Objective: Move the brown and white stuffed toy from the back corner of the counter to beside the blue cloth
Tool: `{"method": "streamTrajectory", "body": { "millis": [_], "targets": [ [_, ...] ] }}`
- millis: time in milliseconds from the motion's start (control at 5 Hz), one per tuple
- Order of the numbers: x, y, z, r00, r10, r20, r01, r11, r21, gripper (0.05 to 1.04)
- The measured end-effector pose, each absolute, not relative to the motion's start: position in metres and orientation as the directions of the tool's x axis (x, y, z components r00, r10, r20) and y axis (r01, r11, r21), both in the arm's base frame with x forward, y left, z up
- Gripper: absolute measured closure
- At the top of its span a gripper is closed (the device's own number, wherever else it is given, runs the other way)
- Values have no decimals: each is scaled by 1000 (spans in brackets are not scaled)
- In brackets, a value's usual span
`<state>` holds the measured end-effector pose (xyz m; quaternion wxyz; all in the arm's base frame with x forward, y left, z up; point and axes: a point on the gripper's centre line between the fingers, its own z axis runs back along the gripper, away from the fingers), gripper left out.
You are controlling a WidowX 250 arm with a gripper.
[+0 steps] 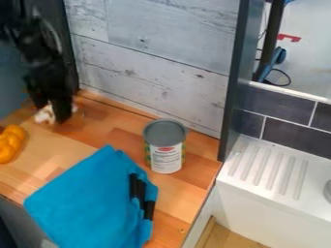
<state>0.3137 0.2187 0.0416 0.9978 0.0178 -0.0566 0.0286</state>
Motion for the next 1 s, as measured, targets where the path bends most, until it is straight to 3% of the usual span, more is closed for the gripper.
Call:
{"method": "streamTrajectory", "body": {
  "millis": [200,600,800,1000],
  "targets": [
    [288,210,54,992,87,88,-94,992,84,455],
    [250,177,38,998,60,-16,-60,998,2,455],
    [238,161,25,997,-6,-74,7,1000,9,455],
    [238,165,26,997,-5,-71,7,1000,24,455]
  ]
}}
